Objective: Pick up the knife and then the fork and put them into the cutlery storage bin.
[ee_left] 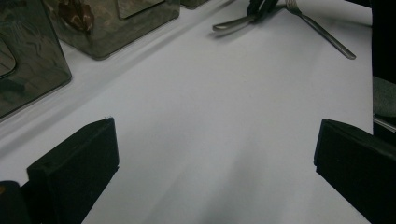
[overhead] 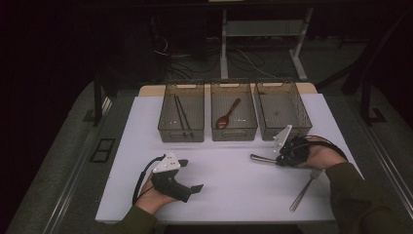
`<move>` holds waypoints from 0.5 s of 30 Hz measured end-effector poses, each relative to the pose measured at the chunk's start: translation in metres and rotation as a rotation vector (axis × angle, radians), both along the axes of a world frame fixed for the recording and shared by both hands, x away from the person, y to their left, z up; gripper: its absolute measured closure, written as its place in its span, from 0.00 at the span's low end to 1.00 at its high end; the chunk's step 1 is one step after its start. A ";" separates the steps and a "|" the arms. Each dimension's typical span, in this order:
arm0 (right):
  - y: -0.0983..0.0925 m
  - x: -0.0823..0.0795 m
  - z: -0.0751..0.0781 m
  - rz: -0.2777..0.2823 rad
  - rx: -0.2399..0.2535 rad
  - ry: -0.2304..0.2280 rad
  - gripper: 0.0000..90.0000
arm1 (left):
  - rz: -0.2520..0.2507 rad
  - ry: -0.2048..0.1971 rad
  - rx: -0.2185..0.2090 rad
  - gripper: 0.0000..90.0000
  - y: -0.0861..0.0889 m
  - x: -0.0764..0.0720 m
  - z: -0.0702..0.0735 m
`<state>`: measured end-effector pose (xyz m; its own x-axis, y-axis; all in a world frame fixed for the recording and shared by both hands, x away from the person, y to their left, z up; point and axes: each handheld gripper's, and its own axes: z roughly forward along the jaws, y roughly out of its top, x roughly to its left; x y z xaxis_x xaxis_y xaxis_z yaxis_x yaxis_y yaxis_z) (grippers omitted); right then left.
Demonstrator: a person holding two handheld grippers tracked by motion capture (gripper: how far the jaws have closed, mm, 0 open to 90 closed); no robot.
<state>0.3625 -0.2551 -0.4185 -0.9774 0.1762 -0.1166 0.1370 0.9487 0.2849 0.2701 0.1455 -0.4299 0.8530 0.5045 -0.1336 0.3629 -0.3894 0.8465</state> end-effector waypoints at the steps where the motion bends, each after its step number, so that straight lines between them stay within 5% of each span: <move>1: 0.000 0.001 0.001 -0.009 0.020 -0.012 0.90 | 0.000 0.002 0.003 0.00 0.000 0.000 0.000; 9: 0.000 0.002 0.018 -0.095 0.272 -0.087 0.89 | 0.005 0.001 -0.001 0.00 0.003 0.001 0.000; 15: -0.015 0.002 0.028 -0.253 0.452 -0.084 0.89 | 0.003 -0.003 -0.005 0.00 0.003 0.001 -0.002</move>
<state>0.3648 -0.2699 -0.3907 -0.8882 0.4567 -0.0505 0.3054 0.6688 0.6778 0.2711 0.1489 -0.4314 0.8518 0.5066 -0.1336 0.3617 -0.3840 0.8496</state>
